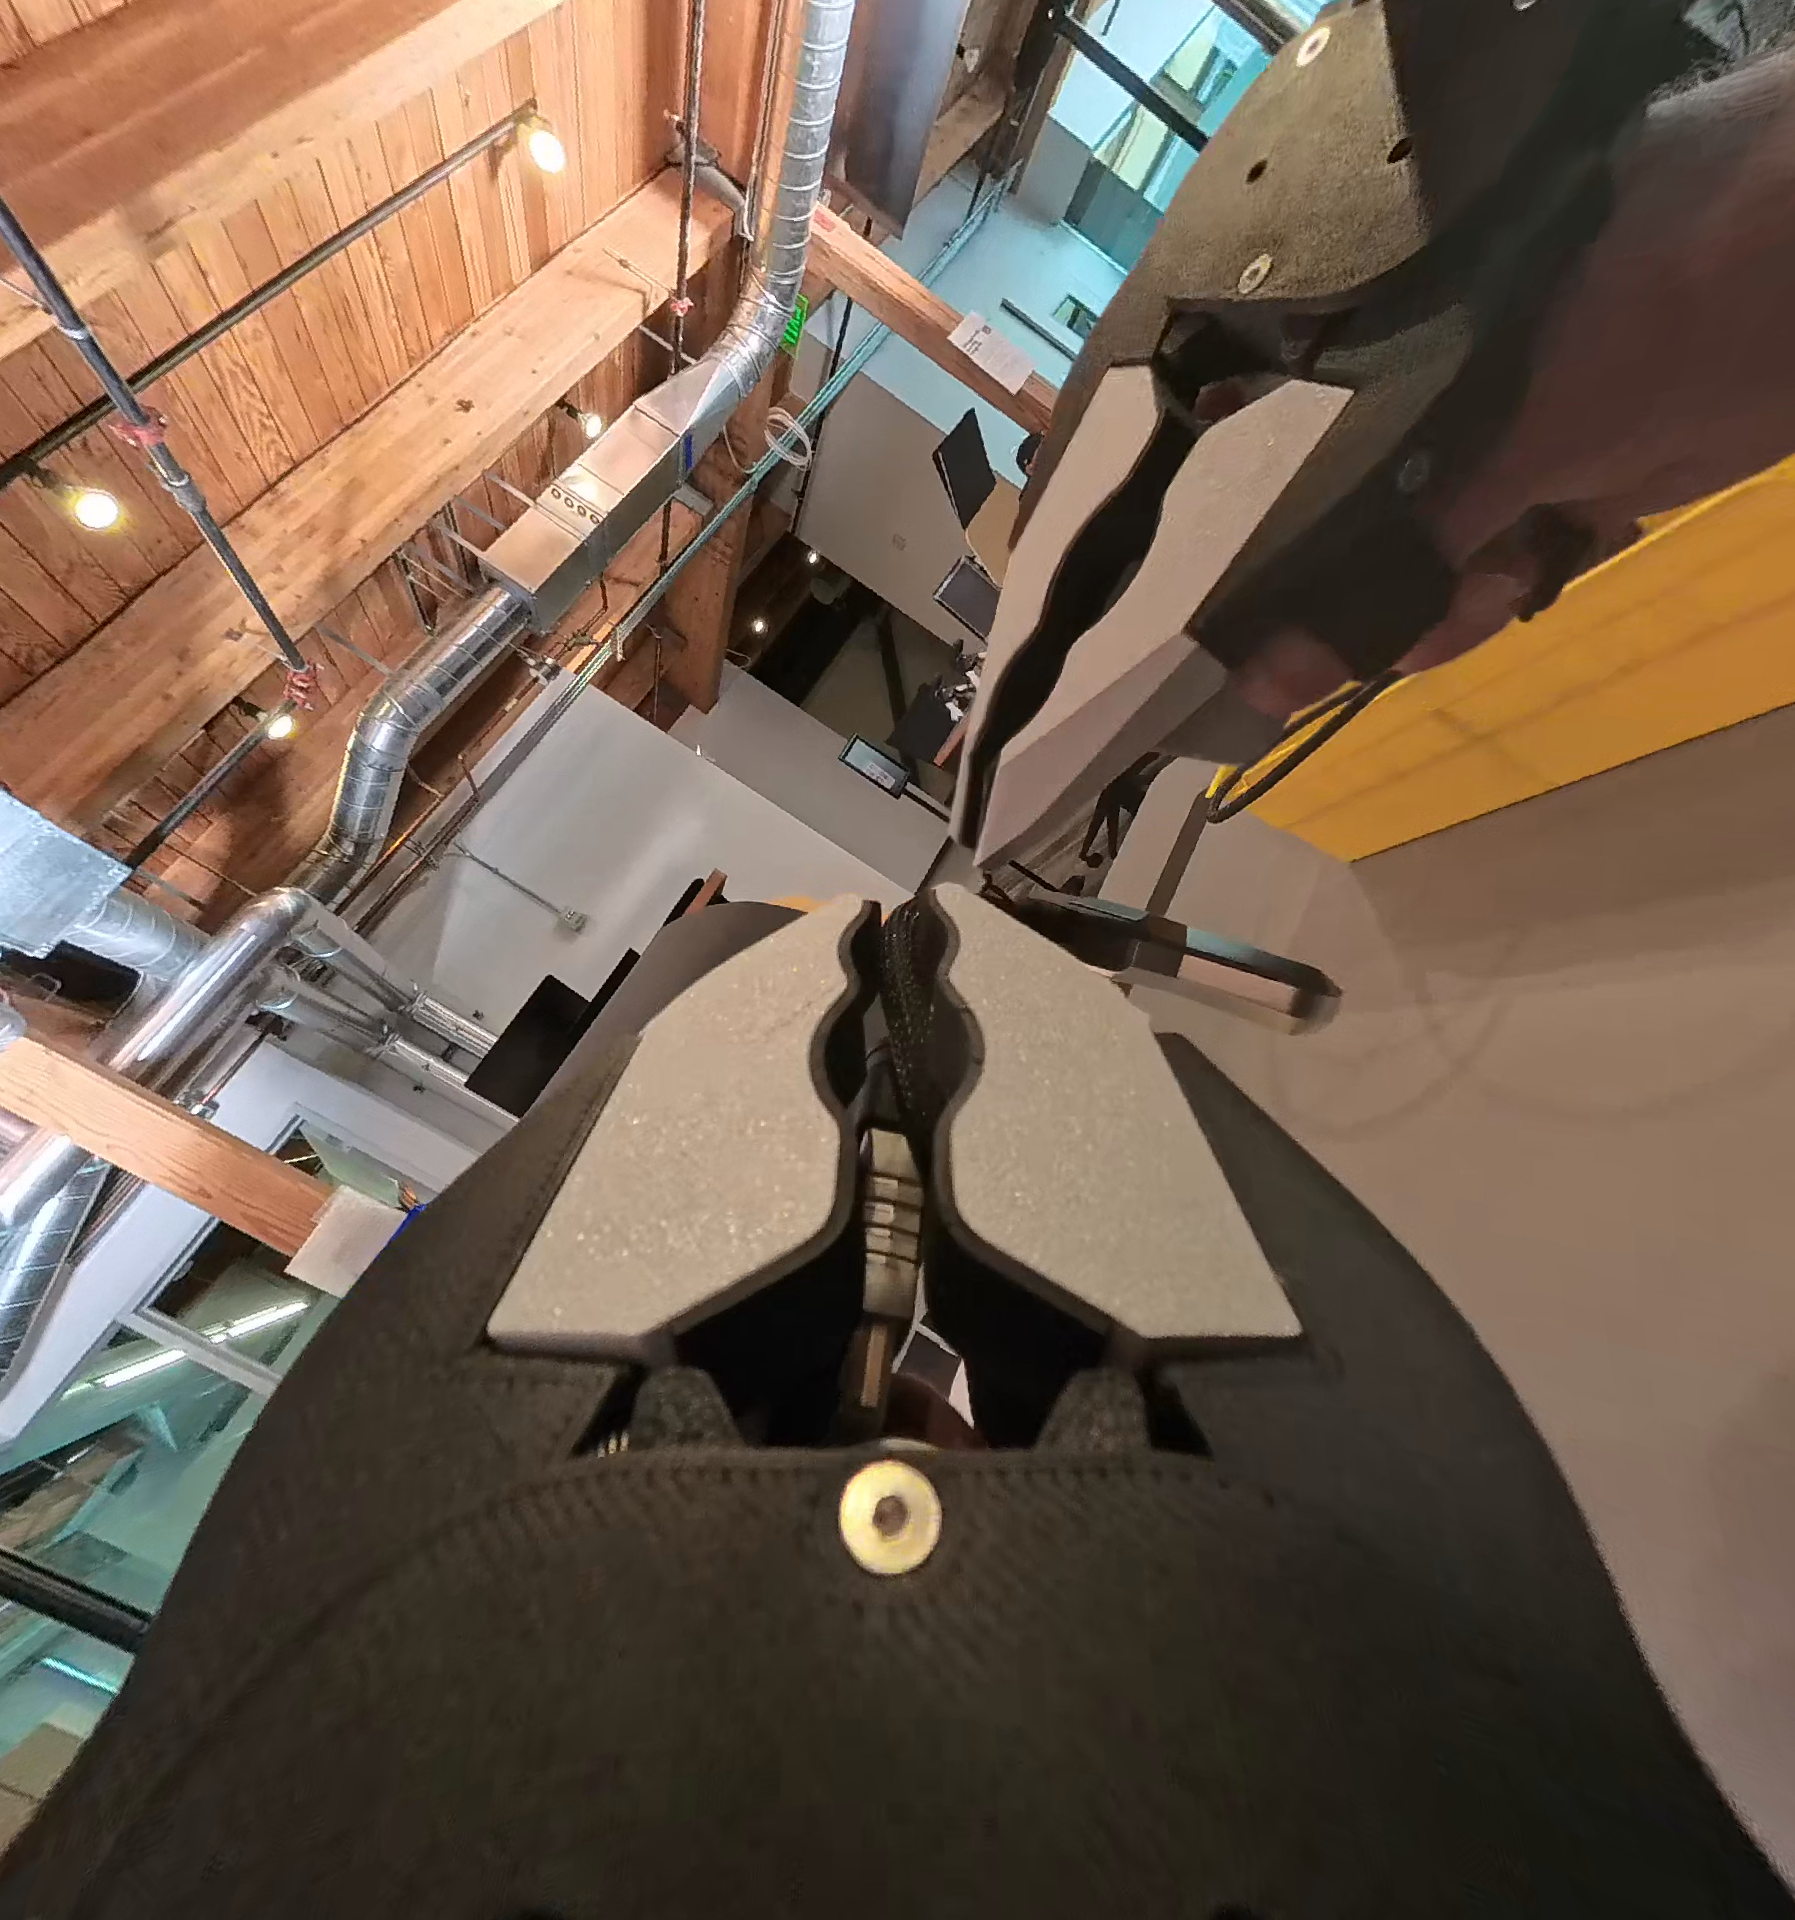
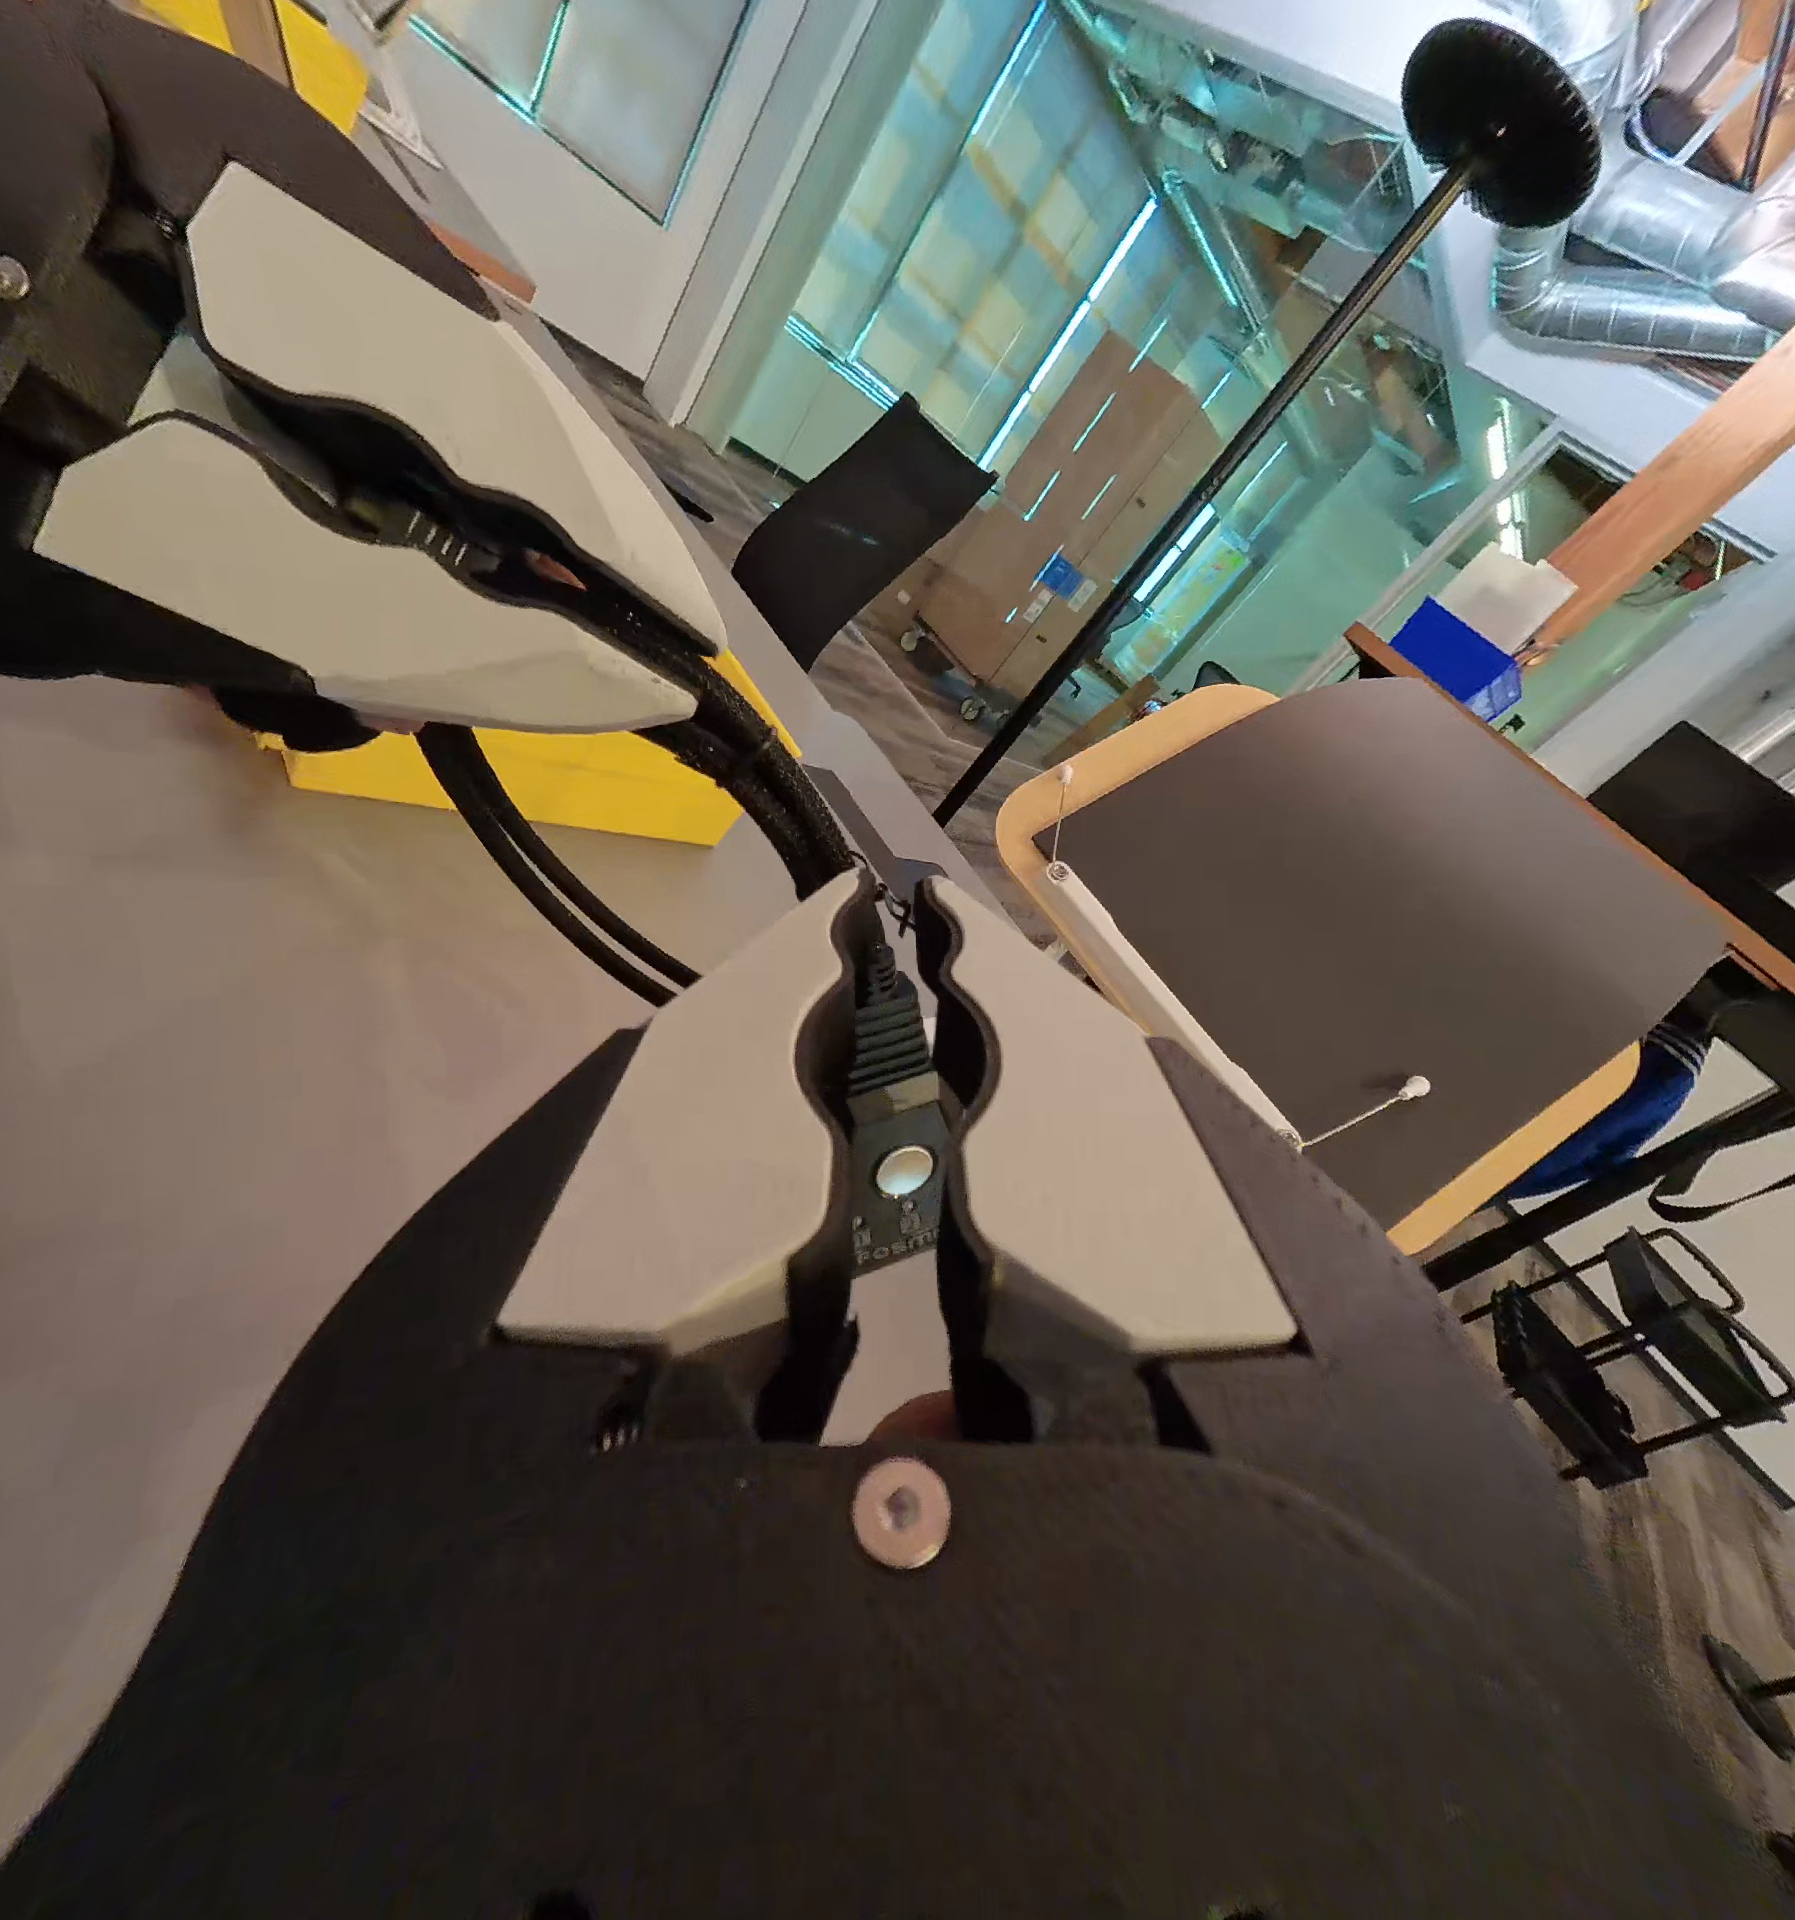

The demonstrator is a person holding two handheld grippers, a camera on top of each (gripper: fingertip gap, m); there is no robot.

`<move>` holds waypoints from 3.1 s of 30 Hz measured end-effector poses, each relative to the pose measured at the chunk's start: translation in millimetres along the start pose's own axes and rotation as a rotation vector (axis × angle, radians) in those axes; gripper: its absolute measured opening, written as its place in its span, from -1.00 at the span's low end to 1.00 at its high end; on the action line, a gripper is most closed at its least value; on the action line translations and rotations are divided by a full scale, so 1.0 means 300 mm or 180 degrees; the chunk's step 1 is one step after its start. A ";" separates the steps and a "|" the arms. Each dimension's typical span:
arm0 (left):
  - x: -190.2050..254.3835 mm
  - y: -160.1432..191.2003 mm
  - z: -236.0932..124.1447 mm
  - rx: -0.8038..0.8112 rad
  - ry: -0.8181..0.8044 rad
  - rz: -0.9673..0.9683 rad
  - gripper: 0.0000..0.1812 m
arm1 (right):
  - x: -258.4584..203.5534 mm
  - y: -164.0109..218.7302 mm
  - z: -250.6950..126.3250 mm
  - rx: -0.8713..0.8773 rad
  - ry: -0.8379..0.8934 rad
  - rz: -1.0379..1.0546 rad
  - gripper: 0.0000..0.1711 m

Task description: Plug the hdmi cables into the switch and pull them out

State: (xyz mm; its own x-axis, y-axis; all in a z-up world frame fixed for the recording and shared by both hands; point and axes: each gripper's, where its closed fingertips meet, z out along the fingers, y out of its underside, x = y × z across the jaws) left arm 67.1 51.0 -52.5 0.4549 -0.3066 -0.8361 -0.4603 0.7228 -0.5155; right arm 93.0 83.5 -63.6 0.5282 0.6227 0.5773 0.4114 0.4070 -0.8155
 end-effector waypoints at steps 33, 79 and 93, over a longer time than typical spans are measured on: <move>-0.030 -0.027 -0.008 0.0138 -0.0146 -0.0305 -0.94 | -0.061 -0.048 -0.044 0.1926 -0.1407 0.4321 -1.00; -0.049 0.002 0.022 -0.0228 -0.0015 -0.1002 -0.94 | -0.089 -0.017 0.024 0.0073 0.1315 -0.2032 -1.00; -0.041 -0.005 0.022 -0.0276 0.0031 -0.1024 -0.94 | -0.072 0.001 0.050 -0.0055 0.1360 -0.2717 -0.92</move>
State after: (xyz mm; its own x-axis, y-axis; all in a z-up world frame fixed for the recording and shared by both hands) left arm 67.4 57.8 -40.0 0.5803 -0.5167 -0.6295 -0.3576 0.5328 -0.7670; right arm 70.7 80.2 -76.8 0.2700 -0.1780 0.9463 0.7925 0.5992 -0.1134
